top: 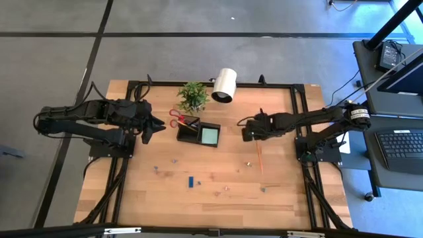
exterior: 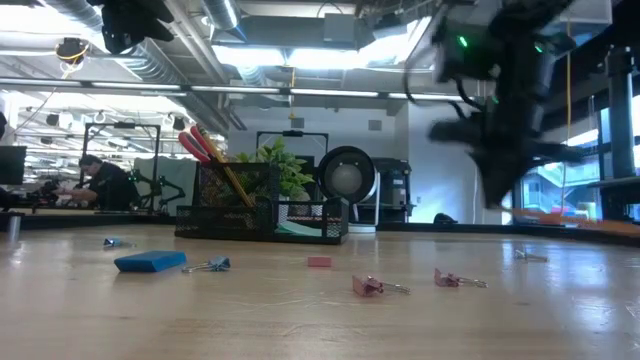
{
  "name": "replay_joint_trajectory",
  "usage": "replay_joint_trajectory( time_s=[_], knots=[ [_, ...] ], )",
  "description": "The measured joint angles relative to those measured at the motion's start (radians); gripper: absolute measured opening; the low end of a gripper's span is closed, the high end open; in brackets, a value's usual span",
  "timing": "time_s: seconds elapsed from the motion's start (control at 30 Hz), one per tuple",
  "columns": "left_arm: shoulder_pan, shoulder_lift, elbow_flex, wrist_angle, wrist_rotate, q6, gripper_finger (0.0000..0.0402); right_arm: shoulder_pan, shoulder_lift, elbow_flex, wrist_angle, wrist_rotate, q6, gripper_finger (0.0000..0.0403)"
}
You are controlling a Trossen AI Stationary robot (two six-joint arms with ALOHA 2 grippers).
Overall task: Pick and place office supplies into organizer
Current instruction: Put the orange pencil into the black desk organizer
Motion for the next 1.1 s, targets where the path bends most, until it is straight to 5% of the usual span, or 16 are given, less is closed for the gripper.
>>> replay_joint_trajectory(
  time_s=[0.23,0.47,0.73,1.1],
  knots=[
    [0.000,0.000,0.000,0.000,0.000,0.000,0.0123,-0.027,-0.001,0.217,0.099,0.003,-0.272,0.0023],
    [0.000,0.000,0.000,0.000,0.000,0.000,0.0123,-0.033,-0.002,0.379,0.522,0.073,-0.662,0.0023],
    [0.000,0.000,0.000,0.000,0.000,0.000,0.0123,-0.034,0.032,0.420,0.953,0.120,-1.032,0.0023],
    [0.000,0.000,0.000,0.000,0.000,0.000,0.0123,-0.034,0.241,0.419,1.327,0.087,-1.218,0.0023]
  ],
)
